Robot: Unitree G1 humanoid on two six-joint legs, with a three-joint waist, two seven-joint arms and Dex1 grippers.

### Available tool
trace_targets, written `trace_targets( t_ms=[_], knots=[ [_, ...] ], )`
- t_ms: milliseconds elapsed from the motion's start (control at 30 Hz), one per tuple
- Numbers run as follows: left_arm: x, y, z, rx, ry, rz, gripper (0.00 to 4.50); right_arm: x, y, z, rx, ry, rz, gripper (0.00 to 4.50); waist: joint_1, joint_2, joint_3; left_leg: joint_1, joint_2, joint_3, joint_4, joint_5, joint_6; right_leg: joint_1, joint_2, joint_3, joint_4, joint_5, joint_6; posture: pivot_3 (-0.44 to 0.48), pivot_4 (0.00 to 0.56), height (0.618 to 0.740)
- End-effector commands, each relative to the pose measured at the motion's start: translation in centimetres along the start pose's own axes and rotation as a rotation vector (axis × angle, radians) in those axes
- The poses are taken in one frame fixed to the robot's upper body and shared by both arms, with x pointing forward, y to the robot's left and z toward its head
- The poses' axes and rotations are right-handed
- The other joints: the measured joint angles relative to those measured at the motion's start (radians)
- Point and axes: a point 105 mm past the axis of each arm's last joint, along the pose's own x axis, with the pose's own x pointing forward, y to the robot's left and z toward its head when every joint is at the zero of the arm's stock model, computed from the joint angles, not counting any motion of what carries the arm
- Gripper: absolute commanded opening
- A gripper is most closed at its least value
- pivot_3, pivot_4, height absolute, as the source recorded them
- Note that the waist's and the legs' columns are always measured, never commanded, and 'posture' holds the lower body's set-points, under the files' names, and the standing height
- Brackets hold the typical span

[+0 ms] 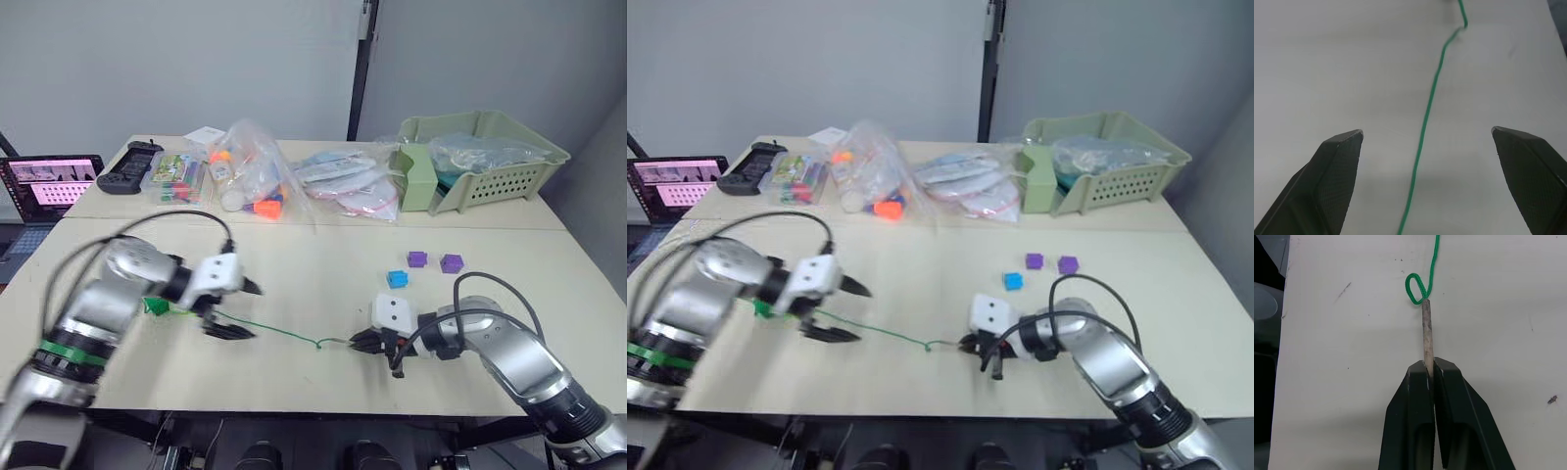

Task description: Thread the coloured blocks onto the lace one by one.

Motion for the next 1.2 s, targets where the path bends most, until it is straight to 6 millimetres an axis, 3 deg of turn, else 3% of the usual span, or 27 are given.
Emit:
trace_targets(
  t_ms=[33, 100, 167, 333, 467, 600, 800, 1200],
  knots=[
    [3.5, -0.1, 2.1, 0.019, -0.07, 0.05, 4.42, 0.0, -0.2, 0.3, -0.014, 0.009, -0.014, 0.0, 0.001, 0.0, 0.0, 0.0, 0.0, 0.0, 0.0, 0.0, 0.0, 0.0, 0.0, 0.0, 0.0, 0.0, 0.0, 0.0, 0.15, 0.74],
    [6.5, -0.5, 3.1, 0.006, -0.121, 0.038, 4.42, 0.1, -0.3, 0.2, -0.008, 0.021, -0.018, 0.0, 0.007, 0.0, 0.0, 0.0, -0.001, 0.0, 0.0, 0.0, 0.0, 0.001, 0.0, 0.0, 0.0, 0.0, 0.0, 0.0, 0.15, 0.74],
    [7.9, -0.5, 2.8, 0.018, -0.103, 0.045, 4.42, 0.2, -0.3, 0.1, -0.005, 0.027, -0.019, 0.0, 0.006, 0.0, 0.0, -0.001, -0.001, -0.001, 0.002, 0.0, 0.0, 0.001, 0.0, 0.0, 0.0, 0.0, 0.0, 0.0, 0.15, 0.74],
    [8.9, -0.6, 2.3, 0.002, -0.077, 0.048, 4.42, 0.1, -0.1, 0.0, 0.002, 0.038, -0.019, 0.0, -0.002, 0.0, 0.0, 0.001, -0.001, -0.002, 0.0, 0.0, 0.0, 0.0, 0.001, 0.0, 0.001, 0.0, 0.0, 0.0, 0.15, 0.74],
    [9.1, -0.7, 2.4, 0.014, -0.068, 0.041, 3.36, 0.0, 0.0, 0.0, 0.006, 0.039, -0.018, 0.0, 0.003, 0.0, 0.0, 0.001, -0.001, -0.002, 0.0, 0.0, 0.0, 0.001, 0.001, 0.0, 0.0, 0.0, 0.0, 0.0, 0.15, 0.74],
    [9.3, -0.5, 2.8, 0.021, -0.071, 0.042, 1.9, 0.0, 0.1, 0.0, 0.01, 0.039, -0.016, 0.0, 0.006, 0.0, 0.0, 0.001, -0.001, -0.002, 0.001, 0.0, 0.0, 0.001, 0.001, 0.0, 0.0, 0.0, 0.0, 0.0, 0.15, 0.74],
    [9.4, -0.1, 3.2, 0.022, -0.08, 0.045, 0.04, 0.0, 0.0, 0.0, 0.013, 0.04, -0.013, 0.0, 0.005, 0.0, 0.0, 0.001, -0.001, -0.002, 0.001, 0.0, 0.0, 0.001, 0.001, 0.0, 0.0, 0.0, 0.0, 0.0, 0.15, 0.74],
    [9.3, -0.3, 3.8, 0.011, -0.119, 0.037, 0.04, 0.3, 0.6, -0.1, 0.025, 0.04, 0.001, 0.0, 0.005, 0.0, 0.0, 0.0, -0.001, -0.002, 0.001, 0.0, 0.0, 0.001, 0.001, 0.0, 0.0, 0.0, 0.0, 0.0, 0.15, 0.74]
  ],
)
